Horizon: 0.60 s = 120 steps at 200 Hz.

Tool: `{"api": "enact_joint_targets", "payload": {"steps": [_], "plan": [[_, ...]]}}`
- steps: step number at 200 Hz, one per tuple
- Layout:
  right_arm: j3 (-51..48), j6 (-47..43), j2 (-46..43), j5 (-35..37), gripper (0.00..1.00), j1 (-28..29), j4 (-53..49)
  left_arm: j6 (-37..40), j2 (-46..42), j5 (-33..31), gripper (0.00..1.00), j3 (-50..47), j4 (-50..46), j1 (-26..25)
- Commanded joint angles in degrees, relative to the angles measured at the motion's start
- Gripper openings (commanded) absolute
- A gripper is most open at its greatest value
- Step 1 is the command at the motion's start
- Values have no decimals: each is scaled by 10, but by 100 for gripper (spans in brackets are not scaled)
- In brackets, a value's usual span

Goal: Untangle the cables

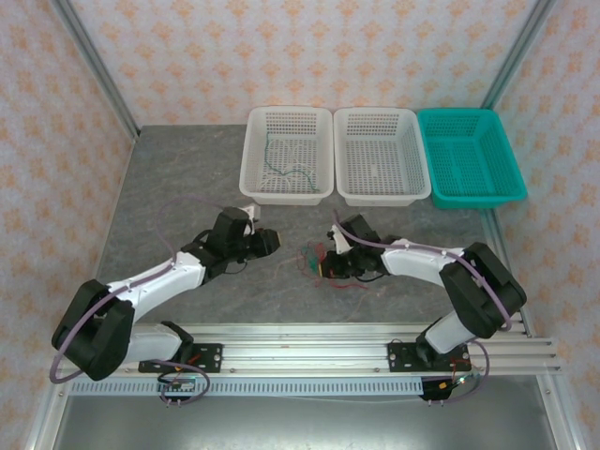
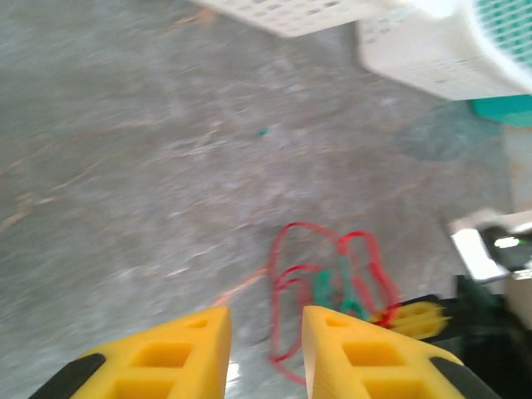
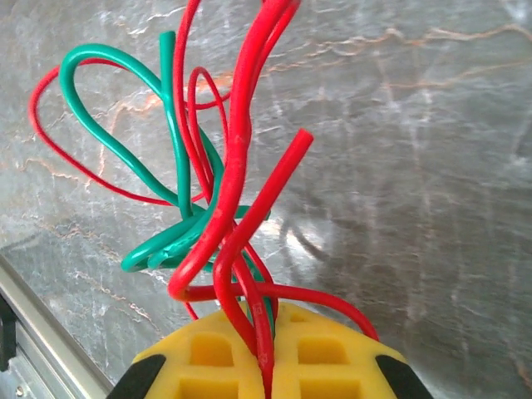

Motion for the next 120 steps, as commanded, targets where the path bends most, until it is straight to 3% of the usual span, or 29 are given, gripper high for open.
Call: {"api": "enact_joint_targets", "payload": {"steps": [1,14,32,54,76,91,120], "plan": [[23,-37,-3,-3,0,0,-20,25,-3,-8,37,7,-10,-7],[23,-45,-5,-12,0,5,-19,26,0,15,45,-1,16,-14],[22,-56,-15,-21,0,12,-11,25,28,56,48,12,34,-31],[20,-67,-31,-47,0,12,1,-1,57,39,48,28,32,-41],[14,-60,-49,-39,0,12,16,-20,84,10,39,36,25,-41],[9,-56,-55,-42,0,12,25,-43,106,38,35,30,72,-40],[6,-51,-49,-57,0,12,36,-91,135,79,35,24,161,-41]]}}
